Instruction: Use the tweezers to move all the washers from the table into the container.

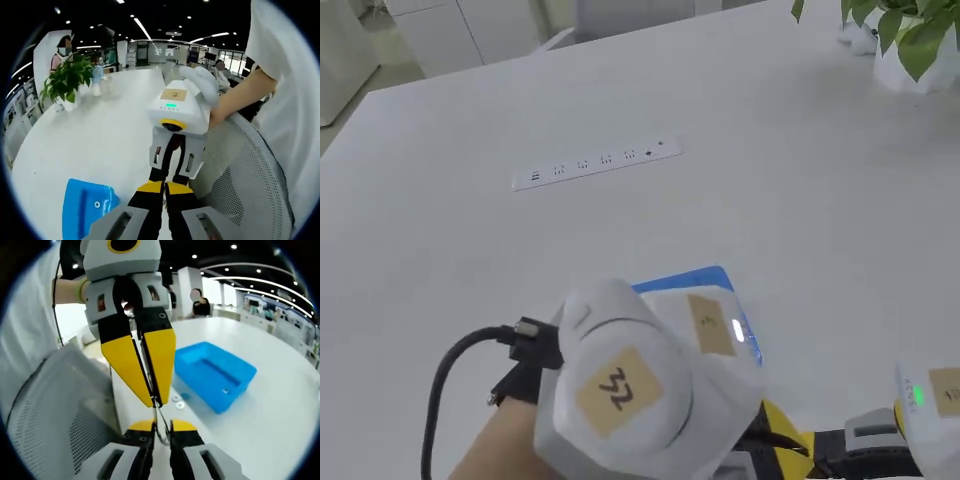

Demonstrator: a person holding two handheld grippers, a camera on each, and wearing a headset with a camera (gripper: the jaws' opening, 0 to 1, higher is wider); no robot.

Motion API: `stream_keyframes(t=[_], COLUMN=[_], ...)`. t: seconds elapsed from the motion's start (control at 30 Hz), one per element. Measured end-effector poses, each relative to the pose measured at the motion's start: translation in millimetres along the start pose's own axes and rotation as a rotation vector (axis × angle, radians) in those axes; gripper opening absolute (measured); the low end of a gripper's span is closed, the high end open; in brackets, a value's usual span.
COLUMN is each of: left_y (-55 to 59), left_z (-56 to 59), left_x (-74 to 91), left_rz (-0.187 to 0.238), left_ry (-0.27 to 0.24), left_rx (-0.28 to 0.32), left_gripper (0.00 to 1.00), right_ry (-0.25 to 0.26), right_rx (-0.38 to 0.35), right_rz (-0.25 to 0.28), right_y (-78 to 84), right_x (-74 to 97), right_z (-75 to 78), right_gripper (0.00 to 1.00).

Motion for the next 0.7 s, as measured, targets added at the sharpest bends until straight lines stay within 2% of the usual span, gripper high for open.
stream_keyframes(t=[0.13, 0.17, 0.2, 0.27, 0.37, 0.5, 0.57, 0.7], left_y=[-0.2, 1.5, 3.9, 1.7, 0.6, -1.2, -2.3, -2.5], left_z=[2.2, 2.5, 3.3, 2.9, 2.3, 2.3, 1.3, 1.4], left_x=[-0.5, -1.7, -4.1, -4.8, -5.7, -7.6, -8.9, -11.3], left_rz=[-0.018, -0.025, -0.036, -0.023, -0.028, -0.037, -0.040, -0.020], left_ry=[0.002, 0.000, 0.006, 0.011, 0.009, 0.016, 0.020, 0.021], left_rx=[-0.017, -0.029, -0.039, -0.020, -0.024, -0.026, -0.025, -0.001], left_gripper=[0.00, 0.00, 0.00, 0.00, 0.00, 0.00, 0.00, 0.00], right_ry=[-0.007, -0.006, 0.000, -0.004, -0.004, 0.003, -0.010, 0.006], right_rx=[0.004, 0.006, 0.034, 0.029, -0.010, -0.004, 0.021, 0.029], right_rz=[-0.001, -0.011, -0.043, -0.036, -0.033, 0.041, 0.038, 0.011], right_y=[0.0, 1.3, 4.9, 4.5, 4.8, -6.1, -6.3, -1.8], right_x=[-1.5, -2.6, -3.5, -3.6, -2.9, 2.9, 3.5, 1.7], right_z=[-0.4, -0.5, -0.1, -1.4, 0.5, -0.1, -1.9, -0.6], right_gripper=[0.07, 0.07, 0.07, 0.07, 0.08, 0.12, 0.06, 0.04])
Point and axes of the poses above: the centre of the closed fingertips' face, and the gripper's own axes: x roughly backward along the fingers, z roughly to its right, y roughly out of its underside, the point moved 6 cm from there along x, roughly backward along the fingers, and after that the axes turned 2 degrees about -y, right-handed, at the moved point
